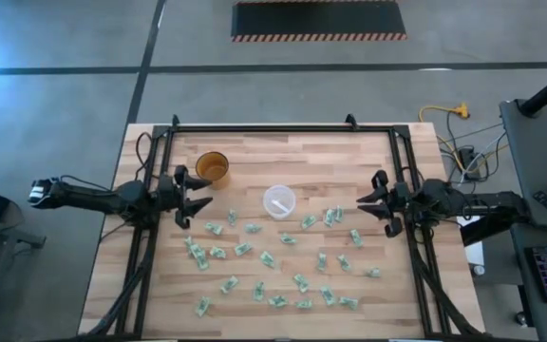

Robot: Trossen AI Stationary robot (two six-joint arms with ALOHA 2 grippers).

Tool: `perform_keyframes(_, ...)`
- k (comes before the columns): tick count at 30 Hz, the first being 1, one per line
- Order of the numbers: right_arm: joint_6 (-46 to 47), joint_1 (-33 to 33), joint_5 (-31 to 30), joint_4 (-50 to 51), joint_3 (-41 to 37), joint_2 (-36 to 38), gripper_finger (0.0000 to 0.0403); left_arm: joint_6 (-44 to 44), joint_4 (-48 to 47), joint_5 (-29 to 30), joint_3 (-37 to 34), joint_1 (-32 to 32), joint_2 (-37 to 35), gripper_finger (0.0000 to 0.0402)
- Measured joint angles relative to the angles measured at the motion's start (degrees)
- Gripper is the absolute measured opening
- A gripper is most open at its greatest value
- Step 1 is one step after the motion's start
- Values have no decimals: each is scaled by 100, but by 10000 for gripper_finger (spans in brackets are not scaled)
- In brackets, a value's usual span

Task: Pick and place Stevia / Truvia into bins
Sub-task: Put the stevia packet into the transparent container

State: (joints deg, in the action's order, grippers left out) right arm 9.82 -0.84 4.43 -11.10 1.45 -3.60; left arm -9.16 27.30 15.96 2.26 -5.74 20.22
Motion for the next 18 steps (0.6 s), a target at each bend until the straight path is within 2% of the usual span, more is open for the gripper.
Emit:
perform_keyframes(4, -133, -2, 0, -435, -2, 9, 68, 145, 275, 16, 0, 0, -1, 241)
perform_keyframes(9, 5, -2, 9, -395, -9, -15, 70, 207, 224, 123, 0, 0, 70, 241)
perform_keyframes(15, -476, -1, 9, -394, -9, -158, 67, 702, 230, 983, 0, 0, 102, 241)
perform_keyframes(18, -813, 0, 7, -391, -9, -285, 65, 332, 217, 1053, -9, 0, 107, 241)
